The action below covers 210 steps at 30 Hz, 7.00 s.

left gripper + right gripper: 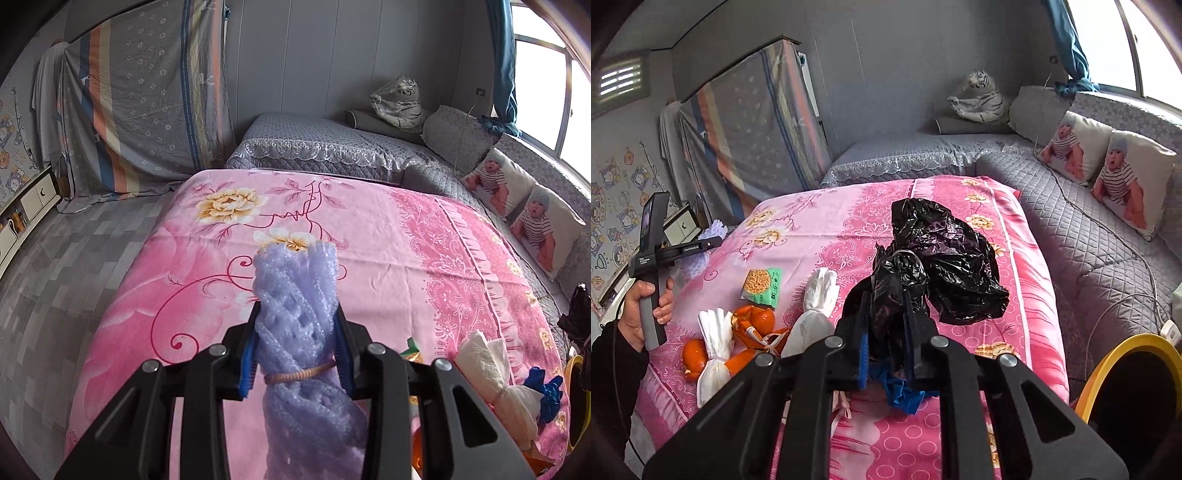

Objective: Collect trash
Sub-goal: 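Carry the mesh bundle and black bag over the yellow-rimmed bin with both tools, then open both tools over the bin to drop the mesh bundle and bag, then grasp the blue cloth with the right tool while the left tool reaches toward the orange peel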

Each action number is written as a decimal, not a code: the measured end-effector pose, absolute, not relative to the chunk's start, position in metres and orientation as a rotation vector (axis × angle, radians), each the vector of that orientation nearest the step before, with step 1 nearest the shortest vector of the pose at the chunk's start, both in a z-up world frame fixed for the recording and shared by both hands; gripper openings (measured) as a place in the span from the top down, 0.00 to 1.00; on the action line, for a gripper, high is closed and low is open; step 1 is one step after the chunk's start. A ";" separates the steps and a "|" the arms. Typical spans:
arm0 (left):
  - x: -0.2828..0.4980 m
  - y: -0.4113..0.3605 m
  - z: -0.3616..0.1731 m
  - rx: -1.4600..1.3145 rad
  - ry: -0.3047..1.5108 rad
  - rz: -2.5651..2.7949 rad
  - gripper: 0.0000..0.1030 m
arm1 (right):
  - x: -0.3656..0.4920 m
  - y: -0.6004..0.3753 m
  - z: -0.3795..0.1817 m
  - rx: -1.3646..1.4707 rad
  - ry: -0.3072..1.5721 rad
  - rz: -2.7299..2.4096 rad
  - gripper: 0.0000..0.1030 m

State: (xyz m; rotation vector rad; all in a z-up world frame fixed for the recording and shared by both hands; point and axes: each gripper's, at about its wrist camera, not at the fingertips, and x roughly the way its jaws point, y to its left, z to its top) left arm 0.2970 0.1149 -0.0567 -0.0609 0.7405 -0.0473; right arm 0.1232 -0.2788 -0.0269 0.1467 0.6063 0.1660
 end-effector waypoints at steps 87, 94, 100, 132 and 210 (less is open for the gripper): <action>0.127 -0.385 -0.074 0.196 0.734 -0.916 0.68 | -0.028 -0.545 -0.087 0.395 0.549 -0.486 0.87; 0.126 -0.404 -0.099 0.231 0.793 -0.944 0.68 | -0.031 -0.557 -0.104 0.433 0.582 -0.499 0.87; 0.125 -0.411 -0.111 0.247 0.824 -0.950 0.68 | -0.032 -0.561 -0.115 0.452 0.605 -0.499 0.87; 0.160 -0.345 -0.073 0.026 0.813 -0.816 0.41 | -0.020 -0.561 -0.116 0.482 0.636 -0.499 0.63; 0.159 0.087 -0.140 -0.135 0.955 -0.086 0.51 | 0.168 -0.255 -0.129 -0.127 0.894 0.213 0.70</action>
